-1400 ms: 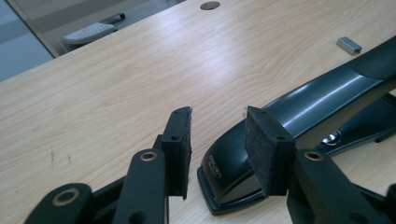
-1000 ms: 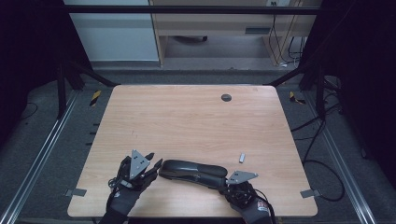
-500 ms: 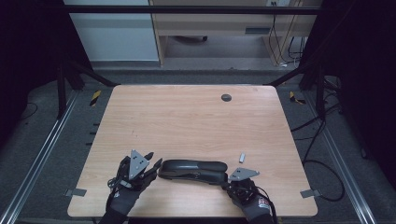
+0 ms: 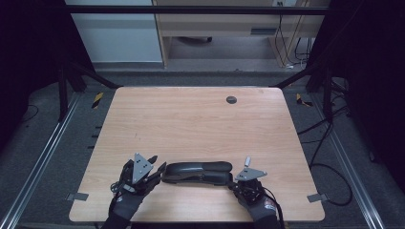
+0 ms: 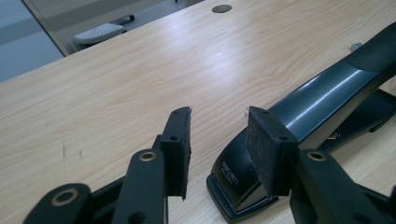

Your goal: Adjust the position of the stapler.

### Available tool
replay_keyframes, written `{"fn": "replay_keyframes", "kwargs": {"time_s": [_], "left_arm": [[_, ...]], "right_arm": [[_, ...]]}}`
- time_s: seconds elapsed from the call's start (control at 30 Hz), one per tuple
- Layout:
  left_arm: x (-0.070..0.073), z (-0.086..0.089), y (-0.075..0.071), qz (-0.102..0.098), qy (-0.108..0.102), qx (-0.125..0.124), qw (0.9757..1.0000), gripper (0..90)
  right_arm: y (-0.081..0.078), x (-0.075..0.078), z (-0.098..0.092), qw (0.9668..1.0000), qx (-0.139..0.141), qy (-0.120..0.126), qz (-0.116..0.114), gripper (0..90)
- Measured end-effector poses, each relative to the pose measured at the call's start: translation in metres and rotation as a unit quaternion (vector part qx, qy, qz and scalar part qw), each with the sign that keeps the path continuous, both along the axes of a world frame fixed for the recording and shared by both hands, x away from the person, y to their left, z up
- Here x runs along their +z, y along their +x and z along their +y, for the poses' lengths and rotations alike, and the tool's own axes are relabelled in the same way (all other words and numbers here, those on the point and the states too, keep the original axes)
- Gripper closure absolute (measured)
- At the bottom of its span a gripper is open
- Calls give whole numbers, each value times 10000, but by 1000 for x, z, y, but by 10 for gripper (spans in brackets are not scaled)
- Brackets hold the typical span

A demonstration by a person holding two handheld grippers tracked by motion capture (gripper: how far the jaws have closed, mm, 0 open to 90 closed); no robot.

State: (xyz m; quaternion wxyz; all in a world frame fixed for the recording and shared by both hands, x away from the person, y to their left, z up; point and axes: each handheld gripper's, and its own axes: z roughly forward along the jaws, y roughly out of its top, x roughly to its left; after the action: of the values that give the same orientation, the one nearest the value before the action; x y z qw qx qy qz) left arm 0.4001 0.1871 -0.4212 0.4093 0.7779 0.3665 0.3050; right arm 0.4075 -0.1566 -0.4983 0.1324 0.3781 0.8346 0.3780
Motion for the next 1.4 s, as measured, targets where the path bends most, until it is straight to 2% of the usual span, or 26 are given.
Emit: {"fn": "replay_keyframes", "kwargs": {"time_s": [0.17,0.2,0.33,0.43,0.47,0.6,0.67,0.87,1.07,1.27,1.4], "left_arm": [[2,-1,-1,-22,34,-42,10000,570],[4,-2,-2,-37,29,-79,10000,557],[7,-5,-2,-69,10,-139,9999,539],[9,-8,-3,-106,36,-225,9997,515],[10,-9,-3,-112,37,-245,9996,502],[12,-17,-2,-134,55,-341,9993,489],[13,-20,-1,-133,81,-385,9991,468],[21,-35,1,-174,67,-512,9985,423],[25,-51,1,-189,105,-696,9973,392],[24,-66,0,-206,240,-894,9955,372],[23,-74,-1,-214,379,-997,9941,366]], "right_arm": [[-1,6,-6,9998,-56,144,-128,900],[-2,9,-12,9994,-122,240,-204,900],[-1,14,-22,9985,-279,352,-324,883],[-1,16,-30,9976,-403,398,-397,826],[1,17,-35,9968,-494,384,-499,789],[5,19,-43,9952,-690,420,-559,724],[7,21,-52,9924,-922,439,-688,656],[8,26,-66,9887,-1220,466,-741,601],[9,26,-73,9873,-1315,420,-781,575],[6,28,-81,9842,-1429,401,-969,561],[6,27,-83,9840,-1437,395,-972,558]]}}
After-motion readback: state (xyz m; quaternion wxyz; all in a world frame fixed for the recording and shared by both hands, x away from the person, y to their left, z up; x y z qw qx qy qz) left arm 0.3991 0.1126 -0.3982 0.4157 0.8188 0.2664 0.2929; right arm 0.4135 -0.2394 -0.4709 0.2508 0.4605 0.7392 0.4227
